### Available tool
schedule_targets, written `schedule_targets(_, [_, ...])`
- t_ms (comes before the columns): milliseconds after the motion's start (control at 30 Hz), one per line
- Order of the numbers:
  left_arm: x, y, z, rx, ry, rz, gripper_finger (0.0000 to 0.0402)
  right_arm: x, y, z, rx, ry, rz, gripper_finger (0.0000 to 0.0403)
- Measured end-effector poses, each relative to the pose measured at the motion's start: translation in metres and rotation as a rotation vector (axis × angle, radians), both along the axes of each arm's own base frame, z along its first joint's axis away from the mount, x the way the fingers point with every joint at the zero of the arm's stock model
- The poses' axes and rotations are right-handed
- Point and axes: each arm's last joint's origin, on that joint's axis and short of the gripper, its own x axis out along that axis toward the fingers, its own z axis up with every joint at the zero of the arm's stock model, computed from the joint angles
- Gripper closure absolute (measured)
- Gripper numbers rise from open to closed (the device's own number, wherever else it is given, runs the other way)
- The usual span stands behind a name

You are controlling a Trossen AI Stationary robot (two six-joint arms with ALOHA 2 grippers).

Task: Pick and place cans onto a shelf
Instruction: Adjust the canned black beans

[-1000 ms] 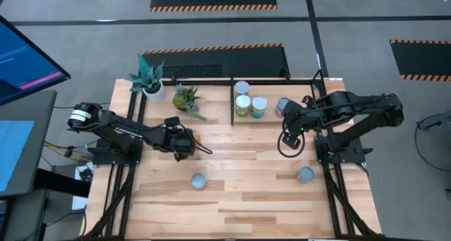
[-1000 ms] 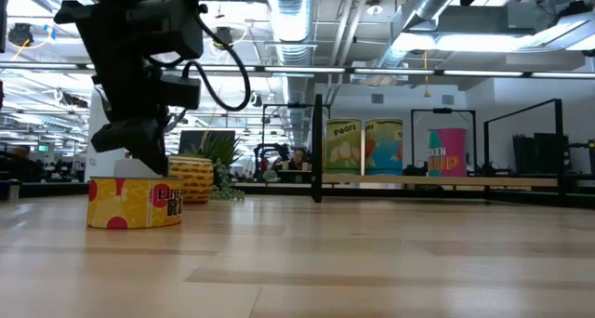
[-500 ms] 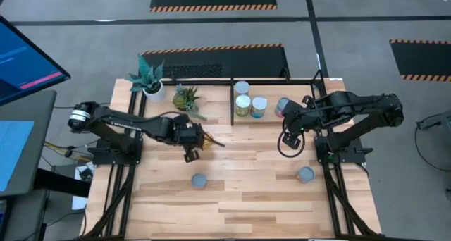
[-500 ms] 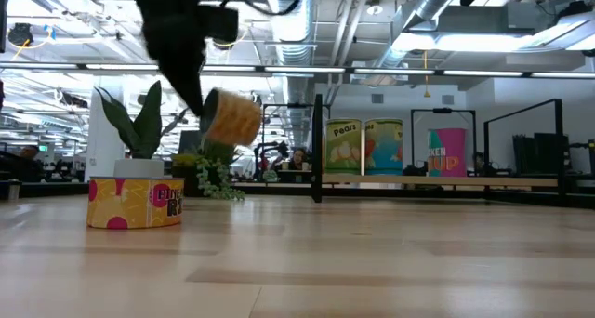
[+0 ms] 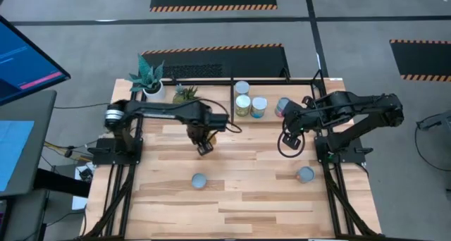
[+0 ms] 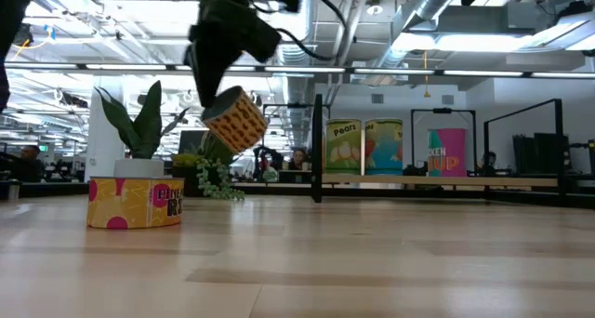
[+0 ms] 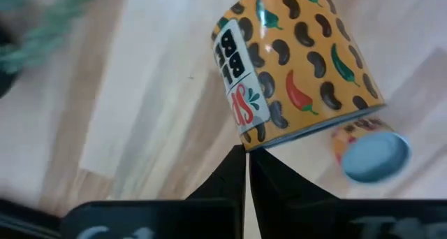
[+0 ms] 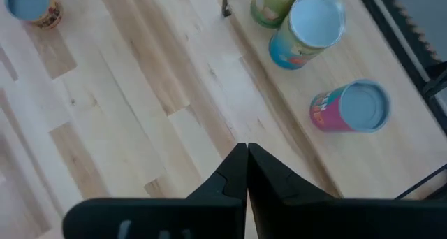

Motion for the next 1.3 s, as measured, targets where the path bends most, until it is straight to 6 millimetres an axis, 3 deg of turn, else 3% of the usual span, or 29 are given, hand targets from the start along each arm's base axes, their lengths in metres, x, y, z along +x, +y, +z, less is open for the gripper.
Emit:
schedule_targets(267, [0.034, -0.001, -0.021, -0.135, 0.136, -0.072, 0.0401, -0.001, 0.0, 0.0, 0.006, 0.018, 0.028, 0.037])
schedule_targets(400, [0.041, -0.002, -0.035, -0.168, 0.173, -0.076, 0.0401, -0.001, 0.0, 0.0, 0.008, 0.015, 0.031, 0.037])
schedule_targets(733, [0.044, -0.006, -0.04, -0.284, 0.181, -0.02, 0.0401, -0.001, 0.0, 0.0, 0.008, 0.016, 0.033, 0.037])
schedule_targets(967, [0.044, -0.008, -0.04, -0.235, 0.191, 0.008, 0.0401, -0.001, 0.001, 0.0, 0.014, 0.019, 0.035, 0.037])
schedule_targets(1067, [0.044, -0.02, -0.04, -0.219, 0.199, 0.01, 0.0401, -0.001, 0.001, 0.0, 0.014, 0.019, 0.035, 0.037])
schedule_targets(1200, [0.043, -0.043, -0.041, -0.13, 0.203, -0.114, 0.0401, -0.001, 0.001, 0.0, 0.008, 0.023, 0.049, 0.037])
schedule_targets(1300, [0.042, -0.048, -0.041, -0.114, 0.201, -0.177, 0.0401, -0.001, 0.001, 0.0, 0.006, 0.025, 0.056, 0.037])
